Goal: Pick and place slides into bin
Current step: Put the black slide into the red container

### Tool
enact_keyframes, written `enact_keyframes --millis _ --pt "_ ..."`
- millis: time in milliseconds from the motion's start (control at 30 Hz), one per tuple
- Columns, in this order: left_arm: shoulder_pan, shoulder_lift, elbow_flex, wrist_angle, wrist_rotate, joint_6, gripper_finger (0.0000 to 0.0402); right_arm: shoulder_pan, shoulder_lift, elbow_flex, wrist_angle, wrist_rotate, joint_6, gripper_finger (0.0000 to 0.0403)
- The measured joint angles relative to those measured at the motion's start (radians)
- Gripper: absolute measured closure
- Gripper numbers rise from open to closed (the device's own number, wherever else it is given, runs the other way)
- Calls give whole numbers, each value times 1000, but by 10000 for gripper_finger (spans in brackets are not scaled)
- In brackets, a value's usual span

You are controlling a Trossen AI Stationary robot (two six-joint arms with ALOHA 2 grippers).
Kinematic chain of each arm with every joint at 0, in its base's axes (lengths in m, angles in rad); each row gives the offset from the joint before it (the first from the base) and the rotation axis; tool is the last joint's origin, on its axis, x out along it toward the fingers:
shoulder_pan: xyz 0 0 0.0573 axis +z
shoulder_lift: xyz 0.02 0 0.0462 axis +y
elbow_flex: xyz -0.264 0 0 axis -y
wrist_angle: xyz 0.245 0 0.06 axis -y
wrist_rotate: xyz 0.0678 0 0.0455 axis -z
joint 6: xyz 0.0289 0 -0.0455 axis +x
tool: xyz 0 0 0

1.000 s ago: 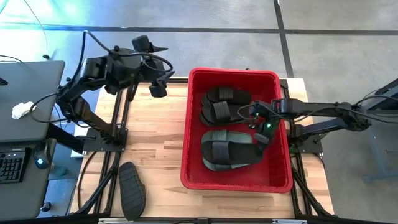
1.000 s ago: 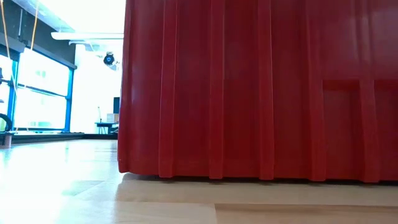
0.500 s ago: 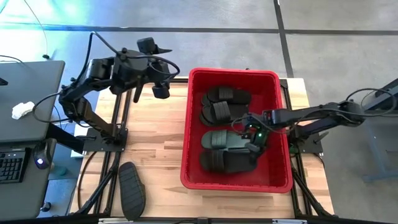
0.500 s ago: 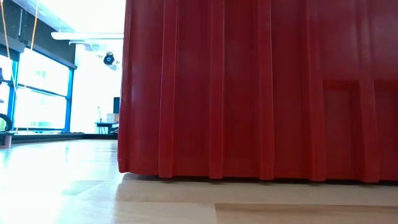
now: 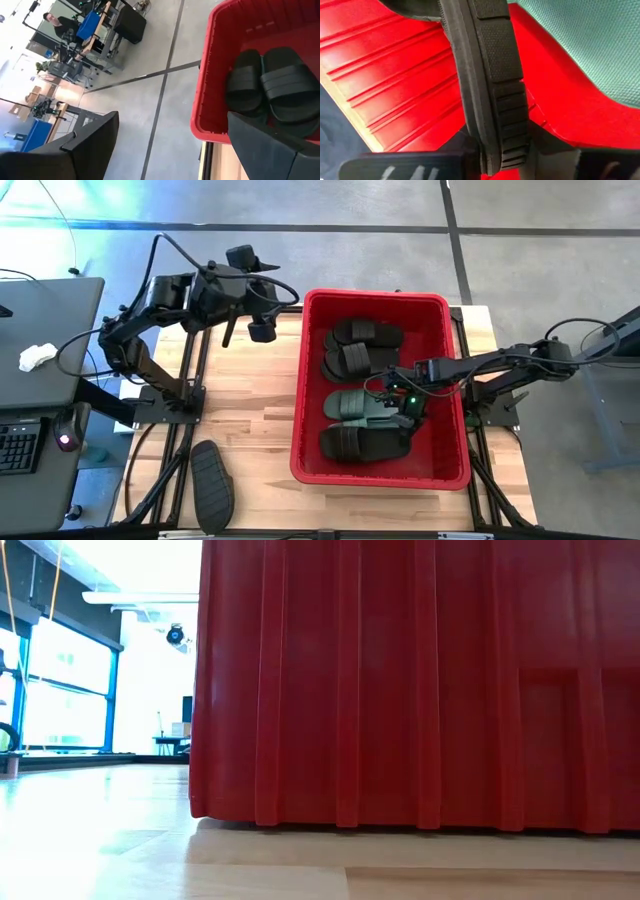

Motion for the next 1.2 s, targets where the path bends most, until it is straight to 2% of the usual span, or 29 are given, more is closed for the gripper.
enact_keyframes --millis 600,900,1200 --pt "-1 1 -34 -73 0 -79 48 0 -1 0 -11 59 67 325" --pt "-1 1 -169 -60 0 -97 48 -1 -1 0 -38 141 114 247" --pt "-1 -5 -189 -59 -1 -97 48 -1 -1 0 -114 221 117 180"
